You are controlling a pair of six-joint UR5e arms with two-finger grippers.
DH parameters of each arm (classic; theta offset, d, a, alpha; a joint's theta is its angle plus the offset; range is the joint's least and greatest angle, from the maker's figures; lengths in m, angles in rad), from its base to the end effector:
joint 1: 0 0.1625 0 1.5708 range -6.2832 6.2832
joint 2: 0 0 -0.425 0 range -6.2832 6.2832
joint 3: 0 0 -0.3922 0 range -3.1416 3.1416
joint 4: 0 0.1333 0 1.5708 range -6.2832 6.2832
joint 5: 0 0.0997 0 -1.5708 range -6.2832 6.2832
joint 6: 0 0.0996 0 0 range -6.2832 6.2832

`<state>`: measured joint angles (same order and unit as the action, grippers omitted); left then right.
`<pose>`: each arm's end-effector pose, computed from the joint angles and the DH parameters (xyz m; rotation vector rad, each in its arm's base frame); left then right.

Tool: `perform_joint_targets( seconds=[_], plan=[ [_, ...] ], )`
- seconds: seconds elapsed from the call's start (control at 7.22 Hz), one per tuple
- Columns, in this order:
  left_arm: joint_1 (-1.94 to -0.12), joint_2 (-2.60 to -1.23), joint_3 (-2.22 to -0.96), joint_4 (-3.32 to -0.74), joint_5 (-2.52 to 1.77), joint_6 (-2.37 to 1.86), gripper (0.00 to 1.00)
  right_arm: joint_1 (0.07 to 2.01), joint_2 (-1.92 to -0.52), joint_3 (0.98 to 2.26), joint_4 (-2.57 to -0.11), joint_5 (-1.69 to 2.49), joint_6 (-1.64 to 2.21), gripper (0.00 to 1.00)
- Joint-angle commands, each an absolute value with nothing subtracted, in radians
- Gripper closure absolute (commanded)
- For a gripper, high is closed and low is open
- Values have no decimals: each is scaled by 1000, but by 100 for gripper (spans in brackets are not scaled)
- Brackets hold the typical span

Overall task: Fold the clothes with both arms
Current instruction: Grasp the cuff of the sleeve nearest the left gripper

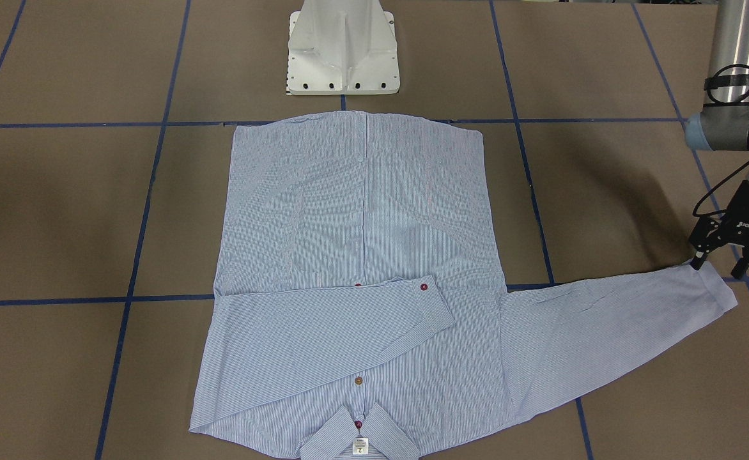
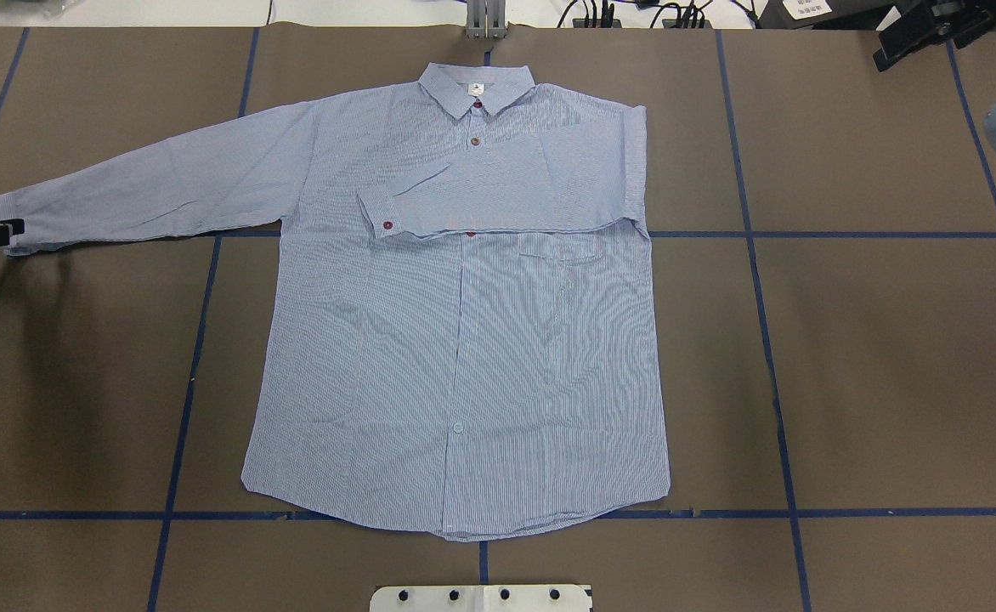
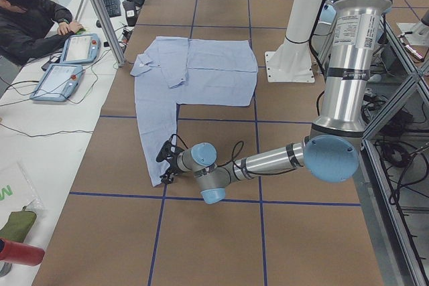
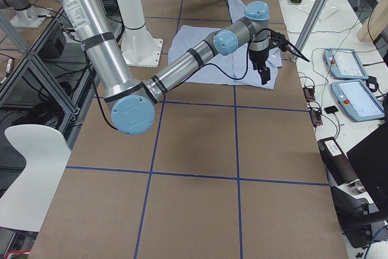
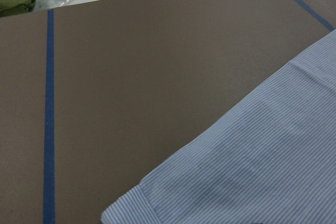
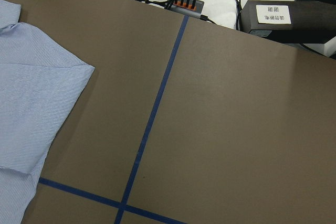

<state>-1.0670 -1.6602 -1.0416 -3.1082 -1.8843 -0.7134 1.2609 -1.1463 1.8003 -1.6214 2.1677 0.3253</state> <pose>0.1624 -0.5072 0.7072 0.7310 0.8517 -0.0151 -0.1140 -0.6094 0.3224 0.3752 -0.7321 -0.1655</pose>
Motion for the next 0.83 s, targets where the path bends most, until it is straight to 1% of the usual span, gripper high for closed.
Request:
perform_joint_targets(
  seconds=[0.0, 0.14, 0.28, 0.42, 0.55, 0.69],
  plan=[
    [-1051, -1652, -1026, -3122, -1875, -729, 17, 1261, -1146, 1801, -1621, 2168, 327, 0],
    [-1049, -1651, -1026, -3122, -1875, -742, 19, 1261, -1146, 1802, -1621, 2168, 327, 0],
    [-1045, -1648, -1025, -3123, -1875, -779, 28, 1261, -1146, 1802, -1621, 2168, 327, 0],
    [-1043, -1647, -1023, -3144, -1875, -869, 41, 1261, -1146, 1802, -1621, 2168, 327, 0],
    [-1043, -1647, -1022, -3158, -1873, -890, 52, 1261, -1146, 1802, -1621, 2168, 327, 0],
    [-1043, -1647, -1022, -3158, -1871, -890, 57, 1261, -1144, 1802, -1621, 2168, 328, 0]
  ],
)
